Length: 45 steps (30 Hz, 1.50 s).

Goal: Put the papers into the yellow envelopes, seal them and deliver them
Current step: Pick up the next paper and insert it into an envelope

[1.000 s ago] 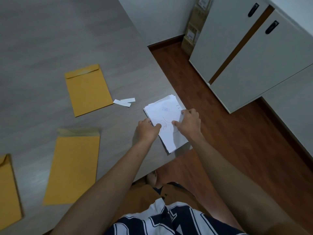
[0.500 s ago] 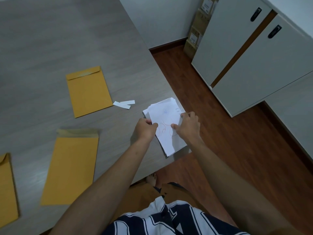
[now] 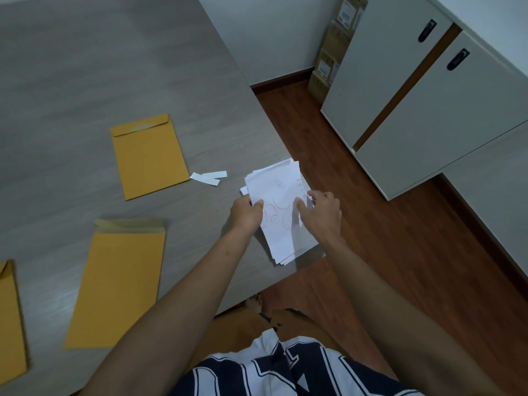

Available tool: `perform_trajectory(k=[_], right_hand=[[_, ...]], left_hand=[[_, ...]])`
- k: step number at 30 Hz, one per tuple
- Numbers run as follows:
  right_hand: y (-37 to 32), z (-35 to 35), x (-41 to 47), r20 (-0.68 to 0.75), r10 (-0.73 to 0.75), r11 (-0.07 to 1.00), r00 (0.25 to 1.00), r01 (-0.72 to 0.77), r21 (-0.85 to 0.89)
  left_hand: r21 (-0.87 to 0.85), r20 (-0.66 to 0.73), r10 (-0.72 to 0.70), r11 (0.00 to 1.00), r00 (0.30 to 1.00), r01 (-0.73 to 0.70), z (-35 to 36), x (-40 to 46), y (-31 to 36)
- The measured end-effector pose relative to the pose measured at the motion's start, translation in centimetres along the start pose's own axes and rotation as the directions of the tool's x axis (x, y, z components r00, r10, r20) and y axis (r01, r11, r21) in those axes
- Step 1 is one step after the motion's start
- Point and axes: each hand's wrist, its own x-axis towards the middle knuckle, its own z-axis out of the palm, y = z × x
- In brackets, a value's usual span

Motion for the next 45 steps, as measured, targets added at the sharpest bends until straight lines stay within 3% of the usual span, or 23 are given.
perform_trajectory(k=[6, 11, 14, 17, 21, 24, 30, 34, 37, 40, 45], right_hand=[[-3.0, -0.7, -0.2, -0.035, 0.019, 0.957, 0.999, -0.008, 0.289], [-7.8, 0.4, -0.8, -0.023, 0.003, 0.884, 1.000, 0.008, 0.468], [-10.8, 1.4, -1.5, 0.125, 0.055, 0.796, 0.991, -0.120, 0.594], [-14.2, 3.0, -2.6, 0.371, 0.074, 0.625, 0.926, -0.333, 0.706], [-18.0, 5.5, -5.1, 0.583, -0.162, 0.416, 0.796, -0.481, 0.772], [-21.1, 7.1, -7.2, 0.609, -0.257, 0.377, 0.751, -0.502, 0.778], [-25.2, 9.2, -8.9, 0.574, -0.348, 0.532, 0.742, -0.347, 0.772], [-26.2, 9.5, -9.3, 0.522, -0.389, 0.671, 0.759, -0.155, 0.725], [-26.8, 9.5, -9.9, 0.490, -0.432, 0.719, 0.758, -0.039, 0.694], [-27.2, 9.3, -10.7, 0.492, -0.466, 0.763, 0.735, 0.053, 0.644], [-26.1, 8.5, -11.7, 0.478, -0.497, 0.751, 0.725, 0.083, 0.655]], left_hand=[[-0.278, -0.073, -0.075, 0.959, 0.995, 0.051, -3.6, 0.1, -0.2], [-0.584, -0.081, -0.144, 0.809, 0.986, 0.070, -9.0, 0.9, -2.0], [-0.691, -0.106, -0.171, 0.721, 0.980, 0.051, -12.5, 1.0, -2.9], [-0.792, -0.132, -0.163, 0.611, 0.978, -0.005, -16.2, 0.8, -4.2], [-0.841, -0.169, -0.128, 0.535, 0.977, -0.075, -20.4, 0.0, -6.0], [-0.864, -0.175, -0.137, 0.497, 0.975, -0.085, -23.4, -0.7, -7.4], [-0.845, -0.224, -0.155, 0.523, 0.962, -0.112, -30.1, -2.2, -11.0], [-0.587, -0.320, -0.069, 0.797, 0.945, -0.141, -34.3, -3.9, -12.2], [-0.404, -0.255, 0.011, 0.907, 0.967, -0.117, -35.9, -4.8, -12.6], [-0.346, -0.253, 0.014, 0.932, 0.967, -0.104, -36.0, -5.4, -12.5], [-0.343, -0.235, -0.005, 0.936, 0.972, -0.078, -35.5, -5.5, -13.6]])
